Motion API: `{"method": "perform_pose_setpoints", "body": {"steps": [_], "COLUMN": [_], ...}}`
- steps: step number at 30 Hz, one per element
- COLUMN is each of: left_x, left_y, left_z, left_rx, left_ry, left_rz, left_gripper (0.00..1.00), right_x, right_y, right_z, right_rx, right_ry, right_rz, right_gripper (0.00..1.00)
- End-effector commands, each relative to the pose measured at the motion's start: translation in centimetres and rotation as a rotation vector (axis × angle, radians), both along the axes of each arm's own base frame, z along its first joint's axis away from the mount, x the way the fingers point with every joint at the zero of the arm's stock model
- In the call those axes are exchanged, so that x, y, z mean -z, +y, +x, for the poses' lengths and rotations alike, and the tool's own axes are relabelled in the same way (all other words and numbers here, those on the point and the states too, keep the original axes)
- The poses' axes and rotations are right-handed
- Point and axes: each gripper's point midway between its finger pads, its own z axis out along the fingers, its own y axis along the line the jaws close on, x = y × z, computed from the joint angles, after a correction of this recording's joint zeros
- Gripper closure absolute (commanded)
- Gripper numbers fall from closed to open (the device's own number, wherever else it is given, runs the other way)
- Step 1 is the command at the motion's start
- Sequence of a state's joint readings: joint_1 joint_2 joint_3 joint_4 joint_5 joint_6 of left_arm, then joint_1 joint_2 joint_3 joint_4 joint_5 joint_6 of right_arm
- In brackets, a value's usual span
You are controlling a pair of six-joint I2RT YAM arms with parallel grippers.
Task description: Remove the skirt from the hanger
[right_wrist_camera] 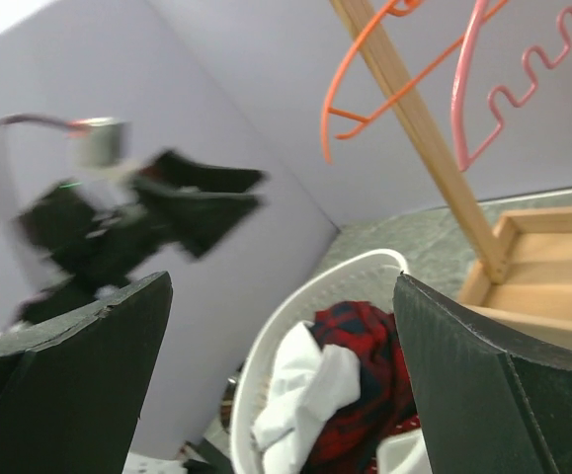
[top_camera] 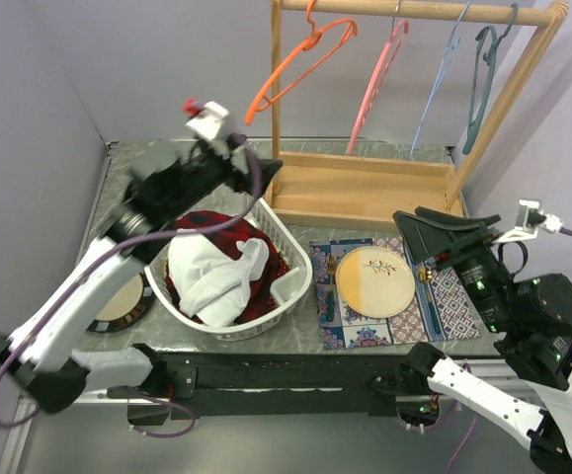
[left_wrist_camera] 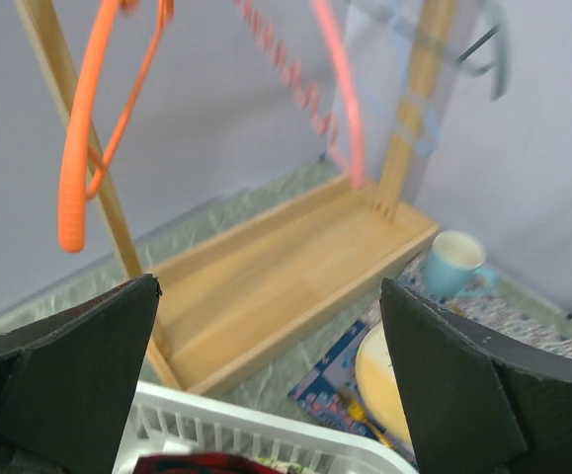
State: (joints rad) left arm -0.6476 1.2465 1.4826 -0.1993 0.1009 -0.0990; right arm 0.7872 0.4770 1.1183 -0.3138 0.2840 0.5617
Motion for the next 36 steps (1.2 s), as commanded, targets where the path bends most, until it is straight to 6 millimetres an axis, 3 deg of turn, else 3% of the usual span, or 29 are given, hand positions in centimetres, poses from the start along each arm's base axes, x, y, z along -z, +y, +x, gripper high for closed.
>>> {"method": "perform_pose_setpoints", "body": {"steps": [1,2,4,5,7,12,13,18,22,29,36], "left_x": [-5.0,-3.6,-3.5,-1.8,-1.0,1.7,2.3,1.5,1.3,1.6,1.7], "left_y": [1.8,1.7,2.5,2.4,3.0,4.0,4.0,4.5,5.3,4.8,4.8], "left_z": [-5.1,-5.5,-7.3,-7.4,-8.6,-9.1,-10.0,-11.8,-11.1,-11.2,-11.2], "left_rx": [0.091,0.113,0.135,0.143,0.160,0.155,0.188,0.223,0.165,0.190,0.189], "left_ry": [-0.189,-0.175,-0.196,-0.180,-0.187,-0.208,-0.206,-0.256,-0.255,-0.253,-0.259], "left_rz": [-0.123,-0.106,-0.118,-0.101,-0.099,-0.133,-0.139,-0.193,-0.177,-0.157,-0.146], "left_gripper": [0.01,0.01,0.01,0.01,0.01,0.01,0.01,0.01,0.01,0.01,0.01], "right_x": [0.6,1.3,2.4,2.9,4.0,6.2,6.2,6.2,6.7,4.6,4.4], "right_y": [0.7,1.5,2.6,3.2,4.4,6.3,6.3,7.2,7.1,6.7,6.7], "right_z": [1.7,2.3,2.8,3.2,3.5,4.9,5.1,6.1,6.8,6.6,6.7], "right_rx": [0.044,0.034,0.011,0.001,-0.036,-0.055,-0.049,-0.046,-0.013,-0.001,0.006], "right_ry": [0.033,0.055,0.070,0.077,0.086,0.114,0.111,0.107,0.103,0.058,0.042], "right_rz": [-0.133,-0.161,-0.193,-0.204,-0.226,-0.237,-0.235,-0.236,-0.241,-0.228,-0.244], "right_gripper": [0.00,0.00,0.00,0.00,0.00,0.00,0.00,0.00,0.00,0.00,0.00]}}
